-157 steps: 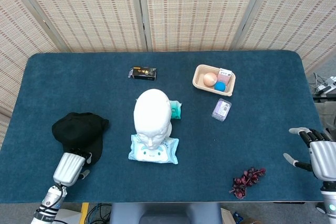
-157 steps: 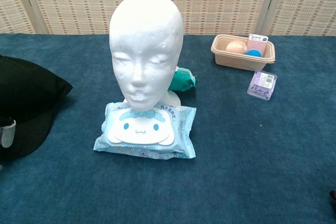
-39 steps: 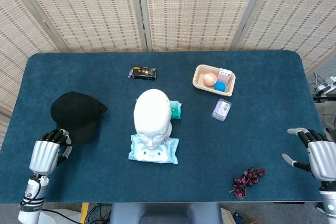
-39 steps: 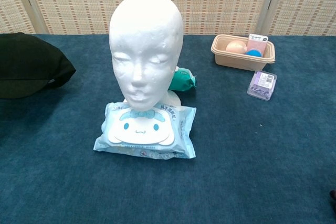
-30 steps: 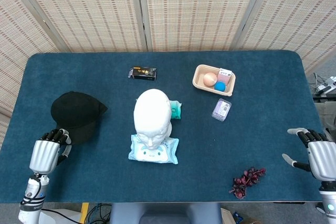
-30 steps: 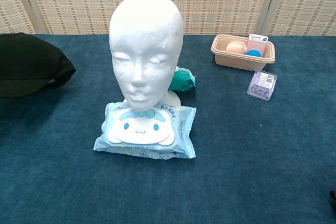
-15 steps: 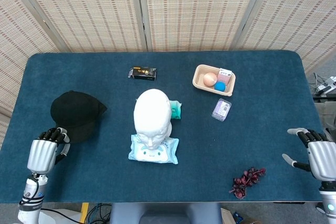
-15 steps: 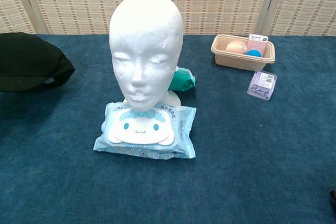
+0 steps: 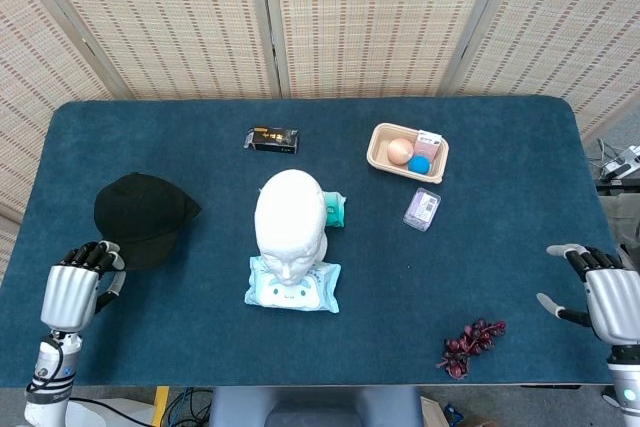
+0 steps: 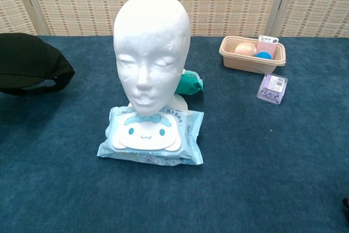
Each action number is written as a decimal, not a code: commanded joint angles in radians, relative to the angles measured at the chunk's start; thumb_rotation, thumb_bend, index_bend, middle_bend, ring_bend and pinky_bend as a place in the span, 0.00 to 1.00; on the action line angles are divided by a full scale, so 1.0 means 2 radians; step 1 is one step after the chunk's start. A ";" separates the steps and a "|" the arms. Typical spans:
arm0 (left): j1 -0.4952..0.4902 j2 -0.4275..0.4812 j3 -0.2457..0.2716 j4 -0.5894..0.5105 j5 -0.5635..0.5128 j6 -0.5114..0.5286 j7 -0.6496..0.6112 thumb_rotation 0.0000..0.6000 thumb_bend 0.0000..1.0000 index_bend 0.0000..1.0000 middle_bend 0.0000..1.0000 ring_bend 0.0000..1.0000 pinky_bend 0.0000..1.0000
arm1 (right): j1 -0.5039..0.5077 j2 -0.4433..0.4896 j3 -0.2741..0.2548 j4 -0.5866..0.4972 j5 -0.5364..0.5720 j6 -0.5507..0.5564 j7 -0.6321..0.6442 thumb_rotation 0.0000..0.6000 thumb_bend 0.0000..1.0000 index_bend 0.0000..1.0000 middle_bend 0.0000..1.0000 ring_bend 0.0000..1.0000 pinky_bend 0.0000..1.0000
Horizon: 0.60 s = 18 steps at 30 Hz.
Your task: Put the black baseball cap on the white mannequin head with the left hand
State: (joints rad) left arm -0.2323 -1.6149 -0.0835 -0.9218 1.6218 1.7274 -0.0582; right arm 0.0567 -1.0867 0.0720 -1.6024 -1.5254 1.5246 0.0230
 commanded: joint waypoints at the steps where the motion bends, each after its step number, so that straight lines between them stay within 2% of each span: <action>1: 0.000 0.003 -0.002 -0.002 0.002 0.006 -0.003 1.00 0.46 0.66 0.44 0.37 0.50 | 0.000 0.000 0.000 0.000 0.000 -0.001 -0.001 1.00 0.09 0.33 0.36 0.31 0.38; 18: -0.007 0.023 -0.016 -0.019 0.015 0.043 -0.004 1.00 0.46 0.66 0.45 0.38 0.50 | 0.000 0.000 0.000 0.000 0.001 -0.001 0.000 1.00 0.09 0.33 0.36 0.31 0.38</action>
State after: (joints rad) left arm -0.2458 -1.5710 -0.1133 -0.9576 1.6510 1.8121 -0.0667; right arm 0.0575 -1.0875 0.0724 -1.6018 -1.5234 1.5230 0.0222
